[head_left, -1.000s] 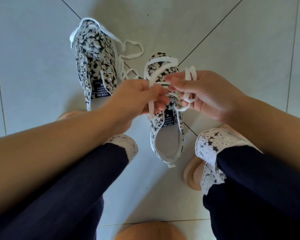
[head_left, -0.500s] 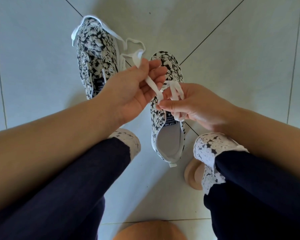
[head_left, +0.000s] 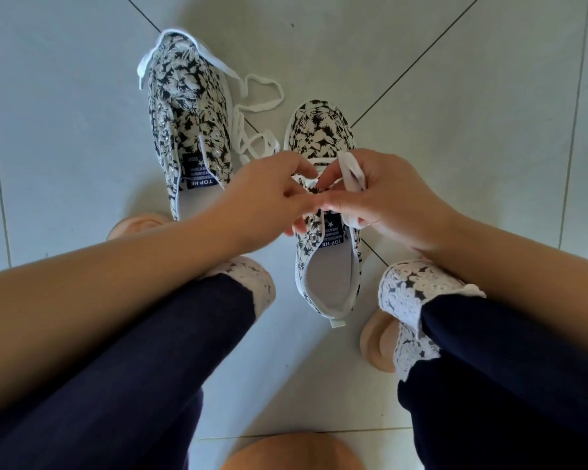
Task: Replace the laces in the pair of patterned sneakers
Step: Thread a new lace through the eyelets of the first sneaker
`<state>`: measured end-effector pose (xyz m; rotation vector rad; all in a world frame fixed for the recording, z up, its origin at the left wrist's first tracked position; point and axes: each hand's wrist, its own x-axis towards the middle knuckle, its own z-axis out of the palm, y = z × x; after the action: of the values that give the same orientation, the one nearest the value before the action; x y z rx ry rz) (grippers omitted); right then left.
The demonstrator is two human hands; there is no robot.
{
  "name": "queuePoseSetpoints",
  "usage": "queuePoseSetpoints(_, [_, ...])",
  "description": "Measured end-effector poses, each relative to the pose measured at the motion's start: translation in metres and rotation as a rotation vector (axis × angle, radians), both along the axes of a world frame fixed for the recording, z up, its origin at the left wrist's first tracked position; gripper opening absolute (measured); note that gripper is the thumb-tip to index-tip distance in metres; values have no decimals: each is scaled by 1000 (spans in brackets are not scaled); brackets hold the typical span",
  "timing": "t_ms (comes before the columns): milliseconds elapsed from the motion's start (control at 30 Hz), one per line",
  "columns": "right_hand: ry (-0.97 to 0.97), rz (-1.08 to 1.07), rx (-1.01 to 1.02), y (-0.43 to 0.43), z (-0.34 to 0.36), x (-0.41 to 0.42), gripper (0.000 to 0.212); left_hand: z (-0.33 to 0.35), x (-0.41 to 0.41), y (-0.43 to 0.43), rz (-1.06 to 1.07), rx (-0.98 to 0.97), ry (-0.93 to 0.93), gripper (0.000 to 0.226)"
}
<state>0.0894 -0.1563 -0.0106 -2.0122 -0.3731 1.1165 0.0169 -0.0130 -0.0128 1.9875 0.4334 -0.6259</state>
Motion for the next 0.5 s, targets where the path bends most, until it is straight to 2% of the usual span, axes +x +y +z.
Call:
queuePoseSetpoints(67, [34, -13, -18, -3, -2, 0, 8, -4, -2, 5, -9, 51, 5, 8])
queuePoseSetpoints(233, [-66, 42, -124, -7, -7, 3, 13, -17, -9, 13, 153, 67, 67, 14])
queuePoseSetpoints(400, [-227, 200, -193, -3, -9, -1, 11, -26, -9, 4, 176, 83, 87, 19])
queuePoseSetpoints(500, [-168, 218, -196, -2, -11, -3, 16, -27, -7, 0, 152, 110, 79, 19])
